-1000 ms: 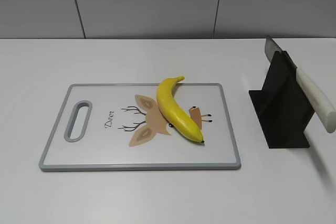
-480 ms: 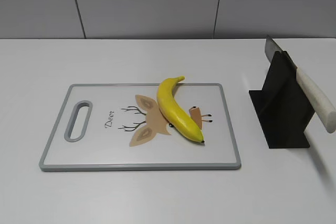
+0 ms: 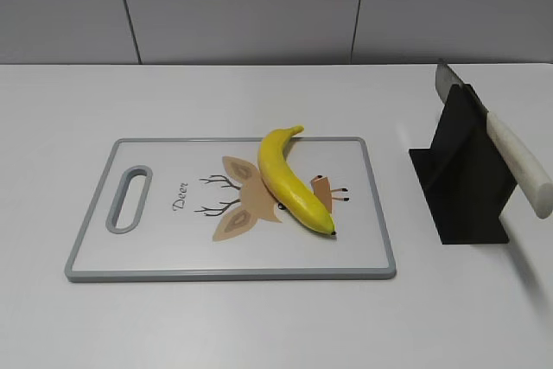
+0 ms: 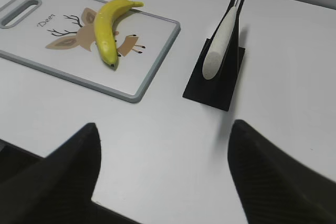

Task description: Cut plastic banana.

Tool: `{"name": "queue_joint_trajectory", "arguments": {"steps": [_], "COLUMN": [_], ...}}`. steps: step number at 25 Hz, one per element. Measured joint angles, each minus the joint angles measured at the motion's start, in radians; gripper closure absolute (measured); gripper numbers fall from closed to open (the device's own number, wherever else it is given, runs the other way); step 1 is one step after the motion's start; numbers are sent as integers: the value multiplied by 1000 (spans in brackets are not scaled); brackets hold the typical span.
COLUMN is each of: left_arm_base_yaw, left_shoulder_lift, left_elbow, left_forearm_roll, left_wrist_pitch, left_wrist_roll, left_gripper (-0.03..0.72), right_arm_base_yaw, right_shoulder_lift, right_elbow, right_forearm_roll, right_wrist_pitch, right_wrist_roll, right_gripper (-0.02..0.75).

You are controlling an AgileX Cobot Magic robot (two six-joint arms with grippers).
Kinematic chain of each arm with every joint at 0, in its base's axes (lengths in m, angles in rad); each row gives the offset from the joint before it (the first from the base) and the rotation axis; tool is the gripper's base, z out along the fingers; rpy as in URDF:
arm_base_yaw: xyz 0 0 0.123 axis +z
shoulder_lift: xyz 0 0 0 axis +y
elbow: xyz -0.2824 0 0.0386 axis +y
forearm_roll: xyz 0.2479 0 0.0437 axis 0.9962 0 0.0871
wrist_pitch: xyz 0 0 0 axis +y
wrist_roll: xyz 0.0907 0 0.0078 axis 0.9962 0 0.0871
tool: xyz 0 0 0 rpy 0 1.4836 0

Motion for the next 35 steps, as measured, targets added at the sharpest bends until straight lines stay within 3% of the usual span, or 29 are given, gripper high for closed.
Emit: {"name": "queue_joint_trajectory", "arguments": {"steps": [11, 35], "left_arm_base_yaw": [0, 0], "left_shoulder_lift": [0, 0], "left_elbow": [0, 0], "left_forearm_roll": [0, 0], "left_wrist_pitch": [0, 0], "left_wrist_roll": [0, -1], "left_gripper": [198, 198], "right_arm_base_yaw": [-115, -116], "right_shoulder_lift": [0, 0], "right_elbow": [0, 0], "right_forearm_roll": [2, 3], "right_wrist_pitch": [1, 1], "right_wrist_roll": [-1, -2], "right_gripper": [153, 153]}}
